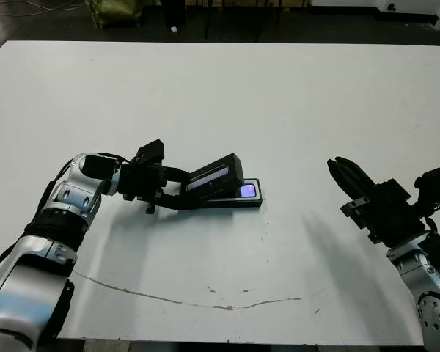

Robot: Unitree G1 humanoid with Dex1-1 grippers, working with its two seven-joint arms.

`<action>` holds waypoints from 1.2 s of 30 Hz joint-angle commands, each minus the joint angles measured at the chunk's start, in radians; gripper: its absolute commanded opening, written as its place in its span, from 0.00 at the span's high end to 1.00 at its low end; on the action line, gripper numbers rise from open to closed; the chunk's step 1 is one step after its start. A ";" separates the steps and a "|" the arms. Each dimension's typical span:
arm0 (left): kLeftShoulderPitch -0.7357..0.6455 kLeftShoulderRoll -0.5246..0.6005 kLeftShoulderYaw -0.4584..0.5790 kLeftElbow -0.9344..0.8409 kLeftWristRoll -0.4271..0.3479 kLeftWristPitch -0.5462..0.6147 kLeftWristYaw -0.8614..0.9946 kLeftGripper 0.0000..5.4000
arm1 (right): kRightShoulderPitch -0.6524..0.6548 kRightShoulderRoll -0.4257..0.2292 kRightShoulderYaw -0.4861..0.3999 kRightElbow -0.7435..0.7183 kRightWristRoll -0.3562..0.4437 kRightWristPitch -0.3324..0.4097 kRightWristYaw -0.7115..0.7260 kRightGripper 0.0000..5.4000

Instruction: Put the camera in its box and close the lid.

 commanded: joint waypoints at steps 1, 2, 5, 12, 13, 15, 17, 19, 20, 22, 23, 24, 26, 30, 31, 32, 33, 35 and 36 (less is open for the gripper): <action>0.010 -0.025 -0.032 -0.023 0.024 0.039 -0.004 0.62 | 0.016 0.006 0.003 -0.003 0.004 0.004 -0.002 1.00; 0.007 -0.026 -0.032 -0.025 0.023 0.050 -0.009 0.62 | 0.017 0.005 0.004 -0.005 0.002 0.007 -0.005 1.00; 0.000 -0.026 -0.033 -0.031 0.021 0.059 -0.019 0.62 | 0.018 0.001 0.008 -0.002 -0.018 0.010 -0.016 1.00; -0.003 -0.016 -0.039 -0.063 0.030 0.074 -0.019 0.62 | 0.022 -0.003 0.005 -0.001 -0.008 0.018 -0.006 1.00; -0.002 -0.015 -0.039 -0.066 0.031 0.074 -0.019 0.62 | 0.024 -0.004 0.005 -0.005 -0.013 0.025 -0.014 1.00; 0.000 -0.015 -0.038 -0.069 0.035 0.068 -0.012 0.62 | 0.024 0.000 0.006 -0.006 -0.015 0.031 -0.024 1.00; -0.003 -0.015 -0.038 -0.073 0.039 0.076 -0.004 0.62 | 0.023 0.006 0.006 -0.001 -0.009 0.026 -0.023 1.00; -0.008 -0.013 -0.045 -0.080 0.053 0.081 0.011 0.62 | 0.023 0.008 0.007 0.003 -0.009 0.019 -0.019 1.00; -0.013 -0.014 -0.047 -0.080 0.059 0.088 0.017 0.62 | 0.023 0.007 0.008 0.006 -0.015 0.011 -0.015 1.00; -0.021 -0.016 -0.055 -0.081 0.077 0.093 0.034 0.62 | 0.023 0.004 0.010 0.007 -0.024 0.009 -0.017 1.00; -0.028 -0.020 -0.059 -0.075 0.084 0.098 0.038 0.62 | 0.023 0.005 0.009 0.008 -0.024 0.008 -0.016 1.00; -0.037 -0.026 -0.062 -0.064 0.089 0.097 0.040 0.62 | 0.022 0.007 0.008 0.008 -0.021 0.011 -0.017 1.00; -0.053 -0.035 -0.073 -0.049 0.107 0.080 0.051 0.62 | 0.022 0.009 0.006 0.008 -0.013 0.012 -0.013 1.00; -0.098 -0.054 -0.088 -0.011 0.143 0.101 0.068 0.62 | 0.021 0.005 0.006 0.014 -0.012 0.002 0.001 1.00; -0.113 -0.058 -0.095 -0.003 0.153 0.118 0.069 0.62 | 0.022 0.005 0.006 0.016 -0.011 0.002 0.003 1.00; -0.125 -0.060 -0.101 0.002 0.162 0.131 0.068 0.62 | 0.022 0.005 0.005 0.016 -0.009 0.004 0.002 1.00; -0.136 -0.063 -0.106 0.008 0.168 0.142 0.065 0.62 | 0.023 0.006 0.004 0.013 -0.006 0.007 0.000 1.00; -0.153 -0.071 -0.118 0.014 0.180 0.161 0.057 0.62 | 0.026 0.008 0.005 -0.001 -0.003 0.017 -0.010 1.00; -0.159 -0.074 -0.123 0.014 0.185 0.170 0.056 0.62 | 0.028 0.008 0.006 -0.007 -0.006 0.020 -0.016 1.00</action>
